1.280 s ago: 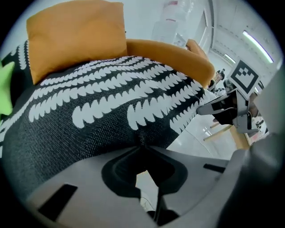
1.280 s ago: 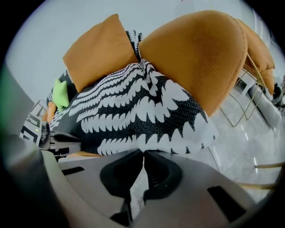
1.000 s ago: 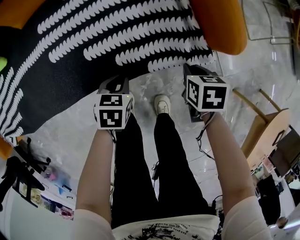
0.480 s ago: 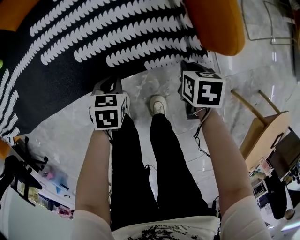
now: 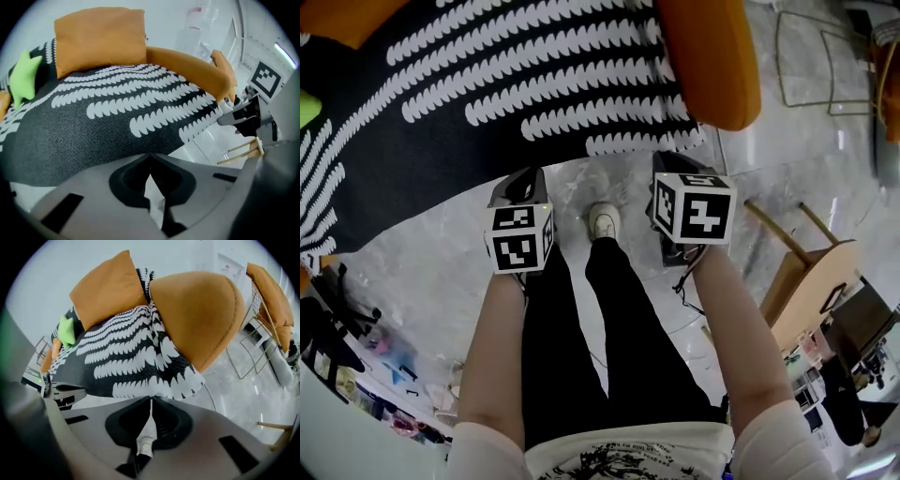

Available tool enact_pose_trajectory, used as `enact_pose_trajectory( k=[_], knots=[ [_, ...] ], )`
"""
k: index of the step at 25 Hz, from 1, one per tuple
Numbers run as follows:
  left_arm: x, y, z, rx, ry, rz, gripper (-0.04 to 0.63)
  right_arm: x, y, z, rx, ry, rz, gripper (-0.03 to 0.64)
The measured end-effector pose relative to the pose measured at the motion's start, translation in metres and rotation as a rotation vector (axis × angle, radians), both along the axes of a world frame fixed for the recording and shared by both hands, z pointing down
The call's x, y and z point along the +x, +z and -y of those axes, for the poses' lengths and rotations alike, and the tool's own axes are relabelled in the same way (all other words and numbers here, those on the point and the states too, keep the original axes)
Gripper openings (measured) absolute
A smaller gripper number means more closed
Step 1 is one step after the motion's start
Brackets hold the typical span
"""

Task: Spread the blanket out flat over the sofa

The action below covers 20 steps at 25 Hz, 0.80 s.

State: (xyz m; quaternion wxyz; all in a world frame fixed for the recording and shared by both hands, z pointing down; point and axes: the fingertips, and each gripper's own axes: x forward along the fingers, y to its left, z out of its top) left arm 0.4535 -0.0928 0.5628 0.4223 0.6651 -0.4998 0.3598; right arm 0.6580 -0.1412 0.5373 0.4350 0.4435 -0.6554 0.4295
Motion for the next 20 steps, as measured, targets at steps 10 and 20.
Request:
enact_pose_trajectory(
  k=[10, 20],
  knots=[
    [-0.025, -0.123, -0.009, 0.15, -0.135, -0.052, 0.012, -0.006, -0.105, 0.002, 0.116, -0.019, -0.082, 0.073],
    [-0.069, -0.203, -0.034, 0.345, -0.29, -0.056, 0.012, -0.074, -0.164, 0.015, 0.289, -0.229, 0.045, 0.015]
  ],
)
